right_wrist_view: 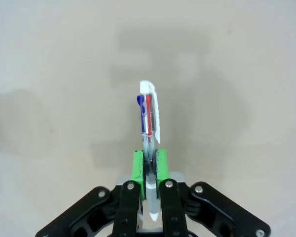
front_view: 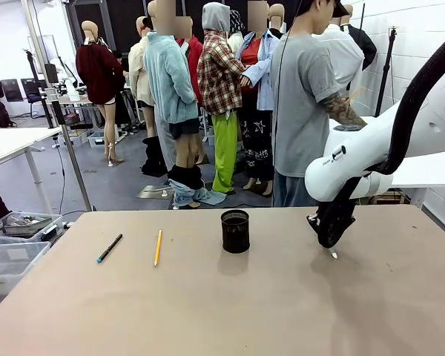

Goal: Place the pens into the pen holder.
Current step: Pick up a writing instrument from the table and place it into the Pen holder.

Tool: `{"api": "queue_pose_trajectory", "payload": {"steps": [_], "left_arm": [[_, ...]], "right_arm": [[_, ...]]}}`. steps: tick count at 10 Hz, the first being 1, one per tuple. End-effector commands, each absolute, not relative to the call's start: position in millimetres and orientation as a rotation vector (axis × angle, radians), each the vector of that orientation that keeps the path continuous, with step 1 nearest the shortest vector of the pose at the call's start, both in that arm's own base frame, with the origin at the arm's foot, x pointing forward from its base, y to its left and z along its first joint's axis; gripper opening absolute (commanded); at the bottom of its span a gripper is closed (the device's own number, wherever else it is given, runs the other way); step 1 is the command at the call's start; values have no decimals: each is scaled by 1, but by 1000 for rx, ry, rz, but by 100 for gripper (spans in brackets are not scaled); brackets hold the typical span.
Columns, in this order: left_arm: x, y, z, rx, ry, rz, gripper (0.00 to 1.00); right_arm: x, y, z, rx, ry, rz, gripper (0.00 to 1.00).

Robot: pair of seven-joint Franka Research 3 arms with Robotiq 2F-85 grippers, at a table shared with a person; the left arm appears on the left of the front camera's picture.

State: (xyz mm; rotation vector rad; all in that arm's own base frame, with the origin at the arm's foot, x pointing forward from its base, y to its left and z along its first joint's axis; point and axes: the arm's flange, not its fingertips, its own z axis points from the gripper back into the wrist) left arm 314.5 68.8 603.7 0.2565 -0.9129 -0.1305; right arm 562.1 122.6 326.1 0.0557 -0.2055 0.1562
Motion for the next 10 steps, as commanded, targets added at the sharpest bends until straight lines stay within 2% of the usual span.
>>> {"api": "queue_pose_trajectory", "payload": {"steps": [1, 3, 5, 6, 8, 10], "left_arm": [[316, 68, 604, 267, -916, -129, 100], [316, 68, 604, 267, -916, -129, 100], [316, 68, 604, 267, -916, -129, 100], [316, 68, 604, 267, -916, -129, 100], [316, 68, 604, 267, -916, -129, 100], [316, 68, 604, 267, -916, -129, 100]], "right_arm": [[526, 108, 371, 236, -481, 514, 0], [530, 104, 403, 337, -636, 770, 0], [540, 120, 427, 536, -848, 1113, 0], [546, 130, 433, 626, -926, 1201, 0], [565, 149, 432, 788, -1050, 1279, 0], [586, 170, 418, 899, -1031, 1291, 0]]}}
